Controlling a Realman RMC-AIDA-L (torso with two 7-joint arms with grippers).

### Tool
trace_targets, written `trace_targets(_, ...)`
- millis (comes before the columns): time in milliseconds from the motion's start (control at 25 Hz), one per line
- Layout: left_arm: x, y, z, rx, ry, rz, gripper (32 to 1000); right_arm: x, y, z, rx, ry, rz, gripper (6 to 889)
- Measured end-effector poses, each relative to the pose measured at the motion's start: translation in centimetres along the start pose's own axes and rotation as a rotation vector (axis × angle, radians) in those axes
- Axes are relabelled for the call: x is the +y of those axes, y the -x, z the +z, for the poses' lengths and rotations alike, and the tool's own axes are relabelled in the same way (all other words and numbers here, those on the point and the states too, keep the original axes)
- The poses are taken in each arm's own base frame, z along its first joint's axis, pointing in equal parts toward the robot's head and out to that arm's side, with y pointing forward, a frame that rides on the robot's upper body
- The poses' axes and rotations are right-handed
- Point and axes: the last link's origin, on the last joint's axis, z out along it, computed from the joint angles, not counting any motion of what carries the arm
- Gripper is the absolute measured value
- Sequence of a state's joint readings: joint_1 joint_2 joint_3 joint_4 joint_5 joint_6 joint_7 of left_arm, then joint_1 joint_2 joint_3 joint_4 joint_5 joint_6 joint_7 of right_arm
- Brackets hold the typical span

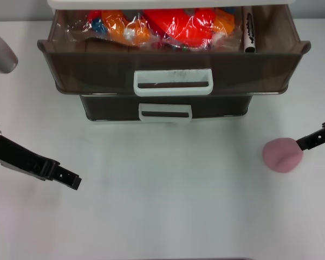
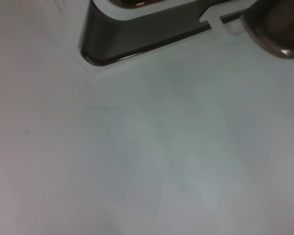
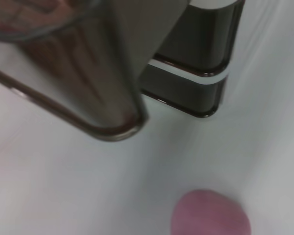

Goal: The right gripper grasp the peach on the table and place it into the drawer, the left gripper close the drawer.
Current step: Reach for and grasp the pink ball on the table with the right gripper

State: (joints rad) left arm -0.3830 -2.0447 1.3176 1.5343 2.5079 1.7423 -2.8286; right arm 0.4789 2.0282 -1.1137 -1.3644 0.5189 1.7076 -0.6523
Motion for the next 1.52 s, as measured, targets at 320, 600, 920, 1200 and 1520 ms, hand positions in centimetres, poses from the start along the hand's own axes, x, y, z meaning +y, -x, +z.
trace_targets(320,0.1,-0.4,0.0,0.000,0.001,0.008,857,-0.9,0.7,2.2,0.038,0.013,-0.007,862)
trace_targets(600,0.1,-0.5,0.2,-0.008,0.006,0.009,856,-1.5,1.1,3.2,0.056,0.020,-0.003,862)
trace_targets(920,0.2,-0.7,0.2,-0.005,0.006,0.014,857,-1.7,1.6,4.3,0.067,0.014,-0.009,862)
trace_targets(1200,0.3,-0.8,0.2,-0.005,0.007,0.018,856,-2.2,1.6,5.0,0.087,-0.016,-0.020,862)
trace_targets(1520,0.3,-1.0,0.5,-0.010,0.013,0.021,857,-2.3,1.7,5.8,0.089,-0.018,-0.015,862)
